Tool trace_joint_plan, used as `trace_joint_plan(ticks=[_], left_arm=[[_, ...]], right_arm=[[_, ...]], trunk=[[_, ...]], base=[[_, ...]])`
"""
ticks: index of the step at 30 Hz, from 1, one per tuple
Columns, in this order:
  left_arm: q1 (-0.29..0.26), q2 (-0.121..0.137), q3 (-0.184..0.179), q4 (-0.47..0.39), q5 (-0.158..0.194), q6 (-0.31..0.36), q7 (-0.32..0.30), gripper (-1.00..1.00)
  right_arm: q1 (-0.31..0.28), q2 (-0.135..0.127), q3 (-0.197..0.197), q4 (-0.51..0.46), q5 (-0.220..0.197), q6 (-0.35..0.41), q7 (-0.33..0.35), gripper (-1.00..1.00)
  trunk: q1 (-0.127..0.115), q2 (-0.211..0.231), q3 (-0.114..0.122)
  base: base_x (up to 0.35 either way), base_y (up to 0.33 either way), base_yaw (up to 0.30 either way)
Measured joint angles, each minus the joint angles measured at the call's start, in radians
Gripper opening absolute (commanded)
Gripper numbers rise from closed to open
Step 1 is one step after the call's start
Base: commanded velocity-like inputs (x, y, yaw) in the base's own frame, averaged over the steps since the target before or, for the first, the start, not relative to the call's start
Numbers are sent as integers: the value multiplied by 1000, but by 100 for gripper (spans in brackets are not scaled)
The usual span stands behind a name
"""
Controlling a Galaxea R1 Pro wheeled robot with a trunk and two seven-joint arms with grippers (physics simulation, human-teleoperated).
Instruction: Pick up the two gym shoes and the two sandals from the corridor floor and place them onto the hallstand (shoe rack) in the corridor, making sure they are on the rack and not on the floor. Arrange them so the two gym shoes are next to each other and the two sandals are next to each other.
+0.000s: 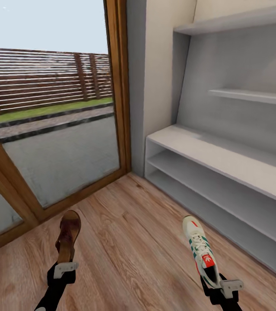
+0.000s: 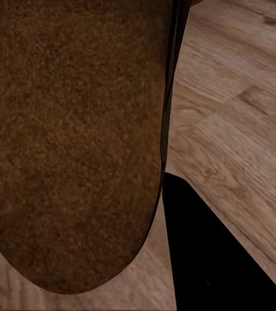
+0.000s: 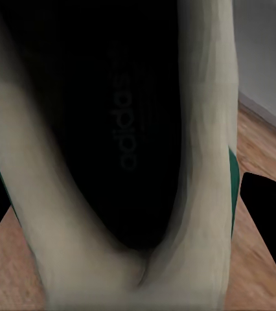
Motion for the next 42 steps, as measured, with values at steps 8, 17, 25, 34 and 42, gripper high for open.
trace_joint_plan(ticks=[8,17,25,34,42], left_arm=[[0,1,0,-1,0,0,-4,-100],[1,1,0,-1,0,-1,-5,-100],[1,0,0,-2,0,-1,-5,-100],[1,0,-2,-3,0,-1,-5,-100],[1,0,-2,-3,0,-1,-5,-100]], right_arm=[[0,0,1,0,1,0,0,-100],[0,0,1,0,0,-1,0,-100],[0,0,1,0,0,0,0,-100],[0,0,0,0,0,0,0,-100],[0,0,0,0,0,0,0,-100]], trunk=[[0,0,0],[0,0,0],[0,0,0],[0,0,0],[0,0,0]], base=[[60,224,-265],[1,12,-265],[87,121,-265],[188,273,-265],[222,276,-265]])
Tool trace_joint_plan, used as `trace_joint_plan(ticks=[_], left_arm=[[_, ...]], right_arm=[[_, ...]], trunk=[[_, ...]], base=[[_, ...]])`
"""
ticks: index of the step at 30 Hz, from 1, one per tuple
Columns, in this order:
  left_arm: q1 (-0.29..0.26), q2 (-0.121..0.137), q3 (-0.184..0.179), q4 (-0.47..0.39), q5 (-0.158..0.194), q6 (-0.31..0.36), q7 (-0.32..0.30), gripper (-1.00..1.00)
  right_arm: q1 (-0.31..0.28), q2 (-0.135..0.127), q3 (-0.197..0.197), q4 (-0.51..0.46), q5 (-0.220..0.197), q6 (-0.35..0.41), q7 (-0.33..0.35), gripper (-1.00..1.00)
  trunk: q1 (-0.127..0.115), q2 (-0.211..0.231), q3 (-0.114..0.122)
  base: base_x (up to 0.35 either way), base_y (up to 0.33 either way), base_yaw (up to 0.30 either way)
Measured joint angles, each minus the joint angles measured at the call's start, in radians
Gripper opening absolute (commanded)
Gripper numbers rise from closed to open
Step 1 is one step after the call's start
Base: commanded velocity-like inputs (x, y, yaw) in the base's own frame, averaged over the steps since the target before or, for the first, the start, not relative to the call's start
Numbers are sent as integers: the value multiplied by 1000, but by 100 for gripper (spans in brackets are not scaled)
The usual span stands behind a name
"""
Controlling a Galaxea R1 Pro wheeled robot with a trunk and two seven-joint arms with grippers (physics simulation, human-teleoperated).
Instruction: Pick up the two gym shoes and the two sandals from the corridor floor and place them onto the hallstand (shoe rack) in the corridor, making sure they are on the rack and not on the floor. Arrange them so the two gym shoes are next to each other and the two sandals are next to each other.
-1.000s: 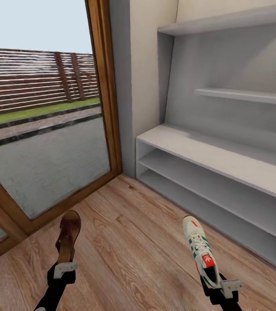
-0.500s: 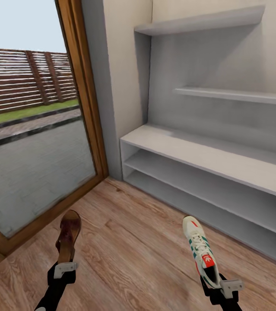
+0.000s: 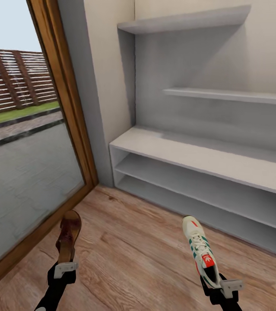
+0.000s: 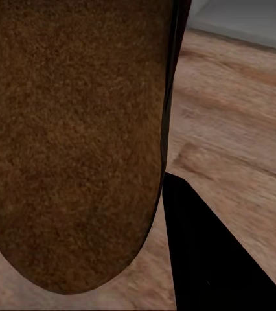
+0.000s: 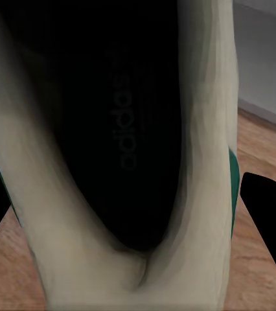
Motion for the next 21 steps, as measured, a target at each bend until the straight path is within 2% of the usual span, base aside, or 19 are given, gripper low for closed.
trace_joint_plan(ticks=[10,21], left_arm=[[0,0,0,0,0,0,-1,-100],[0,0,0,0,0,0,-1,-100]], right_arm=[[0,0,0,0,0,0,0,-100],[0,-1,0,0,0,0,0,-100]], trunk=[[0,0,0],[0,0,0]], base=[[148,286,-265],[14,302,-265]])
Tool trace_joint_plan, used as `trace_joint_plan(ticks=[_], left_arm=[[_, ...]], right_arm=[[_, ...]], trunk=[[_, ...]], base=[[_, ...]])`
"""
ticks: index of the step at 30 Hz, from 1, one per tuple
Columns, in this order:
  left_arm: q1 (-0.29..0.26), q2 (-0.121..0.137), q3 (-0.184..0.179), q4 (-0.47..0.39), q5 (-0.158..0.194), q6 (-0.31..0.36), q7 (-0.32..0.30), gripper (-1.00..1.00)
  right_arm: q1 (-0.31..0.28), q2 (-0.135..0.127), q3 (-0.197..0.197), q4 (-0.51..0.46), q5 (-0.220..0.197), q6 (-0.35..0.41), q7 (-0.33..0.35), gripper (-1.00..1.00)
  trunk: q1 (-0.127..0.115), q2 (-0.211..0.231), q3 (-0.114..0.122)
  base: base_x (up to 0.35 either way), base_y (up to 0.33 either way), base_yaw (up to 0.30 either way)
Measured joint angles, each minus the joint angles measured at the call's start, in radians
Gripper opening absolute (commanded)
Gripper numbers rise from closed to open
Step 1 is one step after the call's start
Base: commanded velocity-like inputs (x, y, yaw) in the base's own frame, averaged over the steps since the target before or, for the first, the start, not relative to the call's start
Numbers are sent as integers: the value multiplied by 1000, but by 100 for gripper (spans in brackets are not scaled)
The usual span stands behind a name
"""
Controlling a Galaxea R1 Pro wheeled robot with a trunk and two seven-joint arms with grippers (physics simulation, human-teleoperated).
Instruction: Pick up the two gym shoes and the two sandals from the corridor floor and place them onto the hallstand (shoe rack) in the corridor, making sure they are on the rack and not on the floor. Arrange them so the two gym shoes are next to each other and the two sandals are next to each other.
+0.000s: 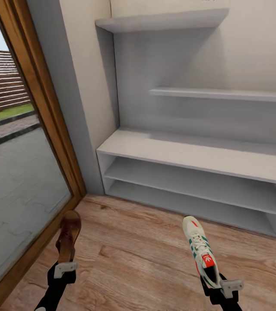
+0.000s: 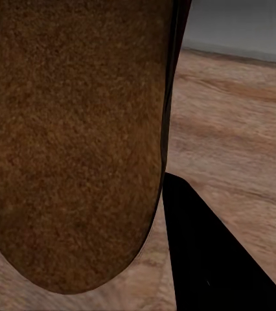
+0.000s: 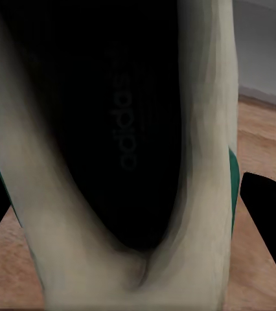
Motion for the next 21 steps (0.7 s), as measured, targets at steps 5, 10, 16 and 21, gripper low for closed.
trace_joint_plan(ticks=[5,10,16,21], left_arm=[[0,0,0,0,0,0,0,-100],[0,0,0,1,0,0,0,-100],[0,0,0,1,0,0,0,-100],[0,0,-1,1,0,0,1,-100]], right_arm=[[1,1,1,0,1,-1,0,-100],[0,0,0,0,0,-1,0,-100],[0,1,1,0,0,-1,0,-100],[0,0,1,0,0,-1,0,-100]], trunk=[[0,0,0],[0,0,0],[0,0,0],[0,0,0]], base=[[0,142,-265],[0,25,-266],[0,4,-266],[0,1,-265]])
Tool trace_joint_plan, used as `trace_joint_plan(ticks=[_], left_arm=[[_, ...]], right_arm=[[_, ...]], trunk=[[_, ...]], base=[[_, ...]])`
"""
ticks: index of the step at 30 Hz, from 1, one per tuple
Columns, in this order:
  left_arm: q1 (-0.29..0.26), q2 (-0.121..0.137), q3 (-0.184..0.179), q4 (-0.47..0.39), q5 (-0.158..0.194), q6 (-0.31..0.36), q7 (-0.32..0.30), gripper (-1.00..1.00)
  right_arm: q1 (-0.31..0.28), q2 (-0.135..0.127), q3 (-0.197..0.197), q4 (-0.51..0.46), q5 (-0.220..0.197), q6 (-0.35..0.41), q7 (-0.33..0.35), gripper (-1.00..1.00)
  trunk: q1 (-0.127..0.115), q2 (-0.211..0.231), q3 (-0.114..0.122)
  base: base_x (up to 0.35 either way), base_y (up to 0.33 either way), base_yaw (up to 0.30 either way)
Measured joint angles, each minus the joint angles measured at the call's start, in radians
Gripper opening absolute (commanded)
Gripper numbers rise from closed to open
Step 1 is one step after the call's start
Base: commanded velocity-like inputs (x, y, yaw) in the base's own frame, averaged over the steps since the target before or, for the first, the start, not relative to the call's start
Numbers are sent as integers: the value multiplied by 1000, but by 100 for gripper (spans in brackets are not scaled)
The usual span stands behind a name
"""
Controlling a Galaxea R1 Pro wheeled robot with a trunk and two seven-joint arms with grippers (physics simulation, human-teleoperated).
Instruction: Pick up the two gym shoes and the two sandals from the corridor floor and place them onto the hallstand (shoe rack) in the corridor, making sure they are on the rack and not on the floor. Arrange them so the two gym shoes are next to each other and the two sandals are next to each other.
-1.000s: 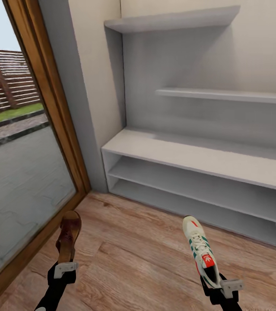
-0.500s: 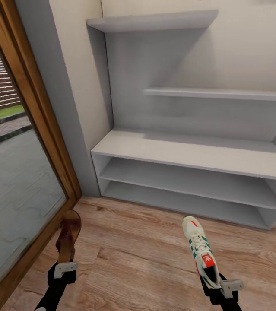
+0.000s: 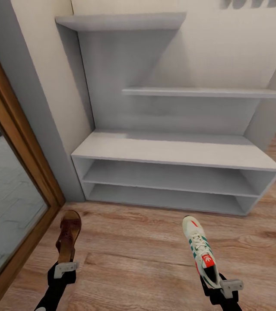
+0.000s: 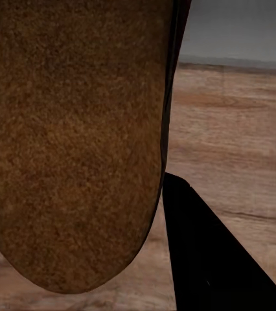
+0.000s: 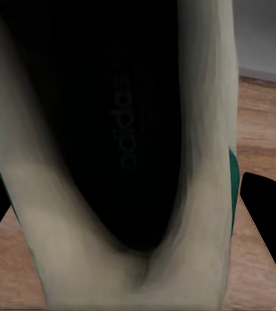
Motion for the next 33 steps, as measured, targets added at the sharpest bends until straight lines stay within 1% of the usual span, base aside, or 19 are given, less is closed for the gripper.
trace_joint_plan(ticks=[7,23,28,29,30,31,32,33], left_arm=[[0,0,0,0,0,0,0,-100],[0,1,1,-1,-1,0,1,-100],[0,0,0,-1,-1,0,1,-100],[0,0,-1,-3,-2,3,3,-100],[-1,-1,0,-1,-1,6,5,-100],[-11,-6,-4,-2,-5,52,6,-100],[-14,-16,-7,-4,-8,93,6,-100],[-18,-28,-9,-6,-10,139,6,-100]], right_arm=[[0,0,0,0,0,0,-1,-100],[0,3,-2,-3,-5,-1,-5,-100],[0,2,-5,-3,-7,-1,-7,-100],[-1,-19,-44,-1,-56,-2,-12,-100],[-1,-60,-131,0,-134,-1,-23,-100],[0,-127,-230,2,-231,0,-40,-100],[0,-179,-306,2,-302,3,-46,-100],[0,-192,-292,2,-326,4,-48,-100]], trunk=[[0,0,0],[0,0,0],[0,0,6],[0,0,6],[0,0,6],[0,0,6],[0,0,6],[0,0,6]], base=[[0,0,-245],[0,0,-16],[0,0,-53],[0,0,-3],[0,0,0],[0,0,0],[0,0,0],[0,0,0]])
